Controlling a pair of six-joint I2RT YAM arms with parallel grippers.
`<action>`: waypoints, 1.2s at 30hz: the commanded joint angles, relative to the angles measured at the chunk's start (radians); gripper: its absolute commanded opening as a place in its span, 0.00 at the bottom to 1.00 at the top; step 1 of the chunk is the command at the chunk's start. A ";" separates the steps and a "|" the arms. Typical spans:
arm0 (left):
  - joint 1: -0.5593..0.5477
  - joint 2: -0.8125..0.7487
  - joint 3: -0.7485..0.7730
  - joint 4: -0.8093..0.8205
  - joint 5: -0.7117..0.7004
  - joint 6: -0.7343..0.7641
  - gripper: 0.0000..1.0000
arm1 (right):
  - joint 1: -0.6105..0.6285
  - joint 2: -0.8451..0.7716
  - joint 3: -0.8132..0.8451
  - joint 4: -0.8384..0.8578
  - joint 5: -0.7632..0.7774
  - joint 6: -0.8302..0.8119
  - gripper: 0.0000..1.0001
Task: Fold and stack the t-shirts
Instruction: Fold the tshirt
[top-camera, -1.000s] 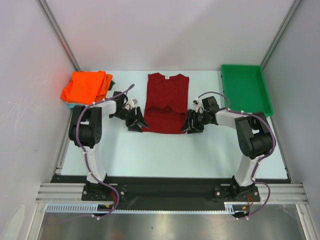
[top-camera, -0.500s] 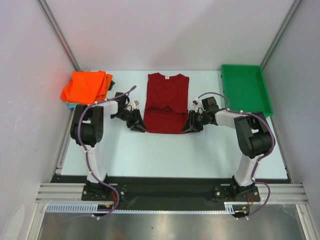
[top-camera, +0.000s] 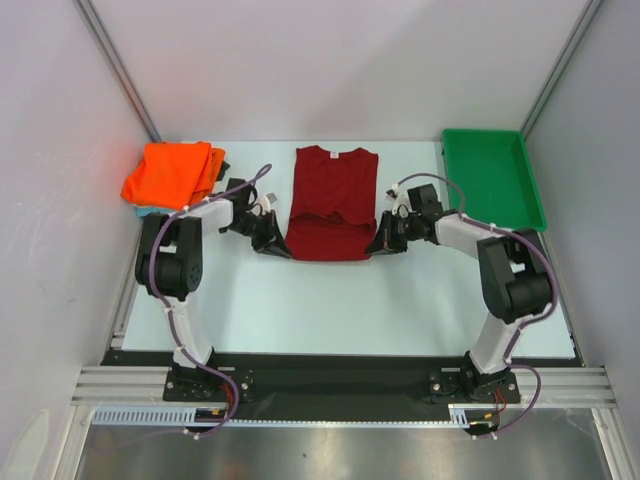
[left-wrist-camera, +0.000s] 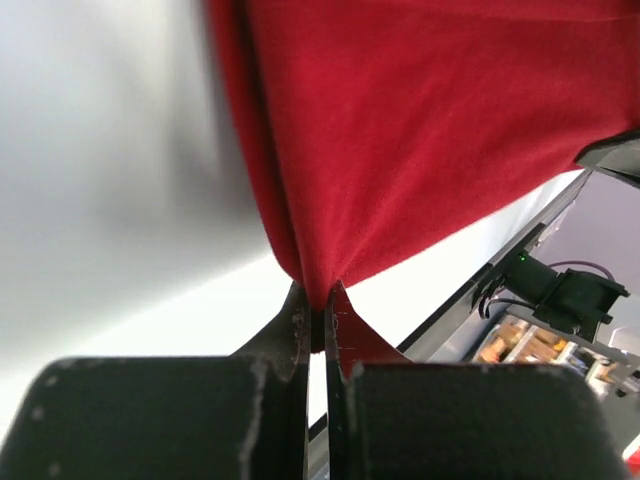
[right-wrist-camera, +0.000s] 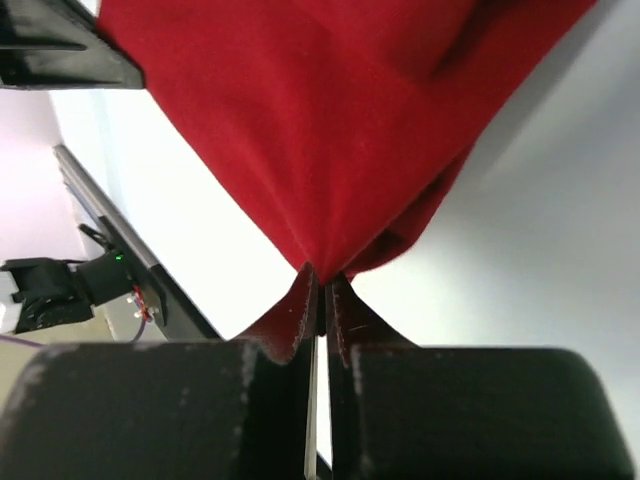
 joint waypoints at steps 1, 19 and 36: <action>-0.005 -0.139 0.061 -0.004 0.007 0.052 0.00 | -0.033 -0.162 0.003 -0.057 -0.043 -0.049 0.01; -0.048 -0.510 -0.152 0.011 0.035 0.009 0.00 | -0.066 -0.448 -0.069 -0.245 -0.066 -0.146 0.00; -0.008 -0.066 0.494 0.001 -0.063 0.079 0.00 | -0.129 0.085 0.553 -0.110 -0.092 -0.172 0.00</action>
